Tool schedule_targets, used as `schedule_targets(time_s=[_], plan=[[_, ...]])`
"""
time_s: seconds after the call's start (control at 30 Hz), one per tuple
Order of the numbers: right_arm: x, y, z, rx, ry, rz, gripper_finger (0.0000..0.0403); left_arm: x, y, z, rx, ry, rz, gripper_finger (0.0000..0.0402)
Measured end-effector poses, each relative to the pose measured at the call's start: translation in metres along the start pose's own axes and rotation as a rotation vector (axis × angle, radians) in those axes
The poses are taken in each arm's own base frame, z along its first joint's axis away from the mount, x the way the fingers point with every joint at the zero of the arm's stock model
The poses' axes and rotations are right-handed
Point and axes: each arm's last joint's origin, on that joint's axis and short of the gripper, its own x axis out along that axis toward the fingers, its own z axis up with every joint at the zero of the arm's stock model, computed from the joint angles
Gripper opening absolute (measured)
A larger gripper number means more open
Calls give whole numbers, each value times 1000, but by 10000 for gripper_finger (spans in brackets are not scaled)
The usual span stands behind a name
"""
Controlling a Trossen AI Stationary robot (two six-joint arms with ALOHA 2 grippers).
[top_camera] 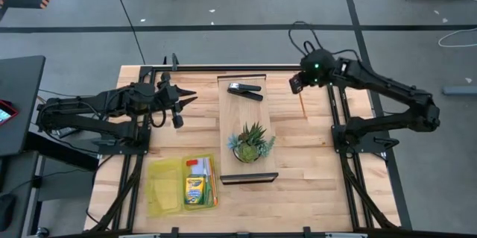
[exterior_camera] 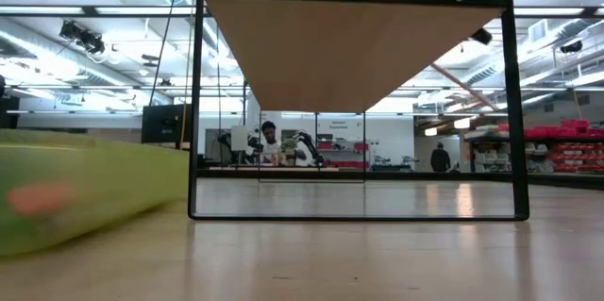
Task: Pack school essentials
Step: Put the yellow pencil into the yellow supply box
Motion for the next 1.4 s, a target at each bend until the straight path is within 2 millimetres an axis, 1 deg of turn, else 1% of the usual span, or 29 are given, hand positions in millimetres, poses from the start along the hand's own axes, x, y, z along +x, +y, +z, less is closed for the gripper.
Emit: schedule_targets(time_s=[0.23, 0.43, 0.63, 0.87, 1.03, 1.33, 1.4], plan=[[-34, 7, 30, -4, -129, 60, 29, 1, 0, 4, -51, -34, 4, 76], [-63, 12, 51, -14, -251, 115, 29, 0, 1, 8, -162, -78, 5, 78], [-83, 26, 67, -52, -350, 195, 29, 2, 1, 13, -272, -129, 3, 78], [-92, 49, 85, -92, -390, 271, 29, 9, -1, 17, -413, -159, -7, 84], [-100, 70, 98, -126, -422, 335, 29, 16, -4, 19, -563, -166, -19, 87], [-105, 111, 124, -187, -492, 428, 29, 40, -12, 22, -841, -196, -49, 95], [-104, 121, 128, -205, -494, 442, 29, 45, -15, 22, -870, -191, -51, 101]])
